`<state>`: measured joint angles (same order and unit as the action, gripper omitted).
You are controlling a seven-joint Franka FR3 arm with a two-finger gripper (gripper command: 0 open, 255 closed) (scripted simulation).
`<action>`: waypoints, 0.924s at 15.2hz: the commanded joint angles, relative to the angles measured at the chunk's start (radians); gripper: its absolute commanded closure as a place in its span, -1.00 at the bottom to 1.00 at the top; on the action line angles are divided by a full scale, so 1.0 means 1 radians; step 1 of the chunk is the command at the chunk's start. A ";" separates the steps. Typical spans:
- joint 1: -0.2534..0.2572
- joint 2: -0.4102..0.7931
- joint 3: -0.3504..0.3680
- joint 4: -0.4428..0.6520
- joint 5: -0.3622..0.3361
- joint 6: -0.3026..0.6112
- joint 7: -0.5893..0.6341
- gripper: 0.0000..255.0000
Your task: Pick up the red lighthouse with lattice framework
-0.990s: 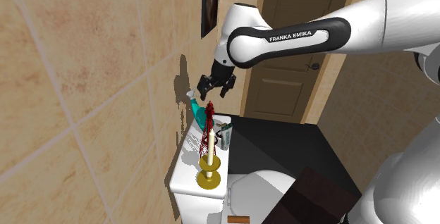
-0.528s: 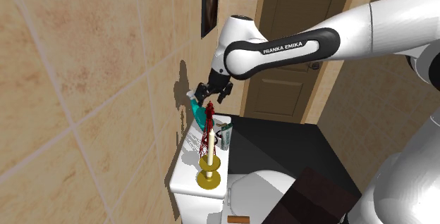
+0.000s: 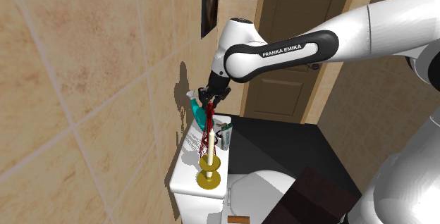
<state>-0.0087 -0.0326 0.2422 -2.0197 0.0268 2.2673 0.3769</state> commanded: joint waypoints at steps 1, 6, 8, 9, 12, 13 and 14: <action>0.000 0.001 0.000 -0.002 0.000 0.000 0.000 1.00; 0.000 -0.003 0.000 0.024 0.001 -0.030 0.001 1.00; 0.000 -0.009 -0.001 0.045 0.002 -0.056 0.000 1.00; 0.000 -0.011 -0.001 0.056 0.002 -0.069 0.000 1.00; -0.001 -0.017 -0.001 0.090 0.004 -0.109 0.000 1.00; -0.001 -0.019 -0.002 0.101 0.004 -0.122 -0.001 1.00; -0.001 -0.020 -0.002 0.113 0.004 -0.135 -0.001 1.00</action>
<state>-0.0103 -0.0494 0.2400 -1.9170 0.0303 2.1455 0.3754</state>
